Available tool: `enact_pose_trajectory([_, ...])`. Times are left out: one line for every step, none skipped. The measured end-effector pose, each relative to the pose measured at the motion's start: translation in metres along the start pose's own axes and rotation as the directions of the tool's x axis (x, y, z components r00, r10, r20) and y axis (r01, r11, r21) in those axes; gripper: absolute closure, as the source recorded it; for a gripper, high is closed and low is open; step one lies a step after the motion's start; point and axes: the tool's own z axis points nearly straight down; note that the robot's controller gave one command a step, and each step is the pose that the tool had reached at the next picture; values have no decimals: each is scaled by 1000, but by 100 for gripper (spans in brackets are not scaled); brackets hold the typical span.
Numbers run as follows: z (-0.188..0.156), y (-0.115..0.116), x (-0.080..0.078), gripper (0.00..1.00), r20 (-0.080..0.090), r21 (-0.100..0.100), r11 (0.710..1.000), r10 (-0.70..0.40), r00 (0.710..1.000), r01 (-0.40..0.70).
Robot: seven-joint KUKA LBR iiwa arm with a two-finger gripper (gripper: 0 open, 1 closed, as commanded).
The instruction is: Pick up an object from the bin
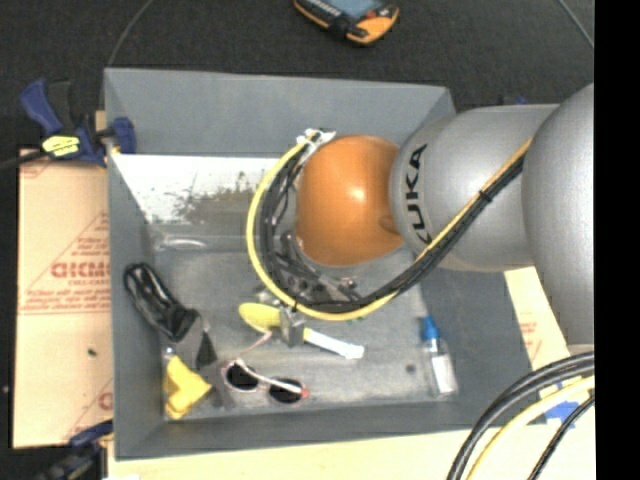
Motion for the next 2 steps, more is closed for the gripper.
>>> enact_pose_trajectory([-16, 0, 1, 100, -3, -1, 1000, 1, 1000, -1])
enact_pose_trajectory([-32, 0, 0, 100, 0, 0, 1000, 3, 1000, -3])
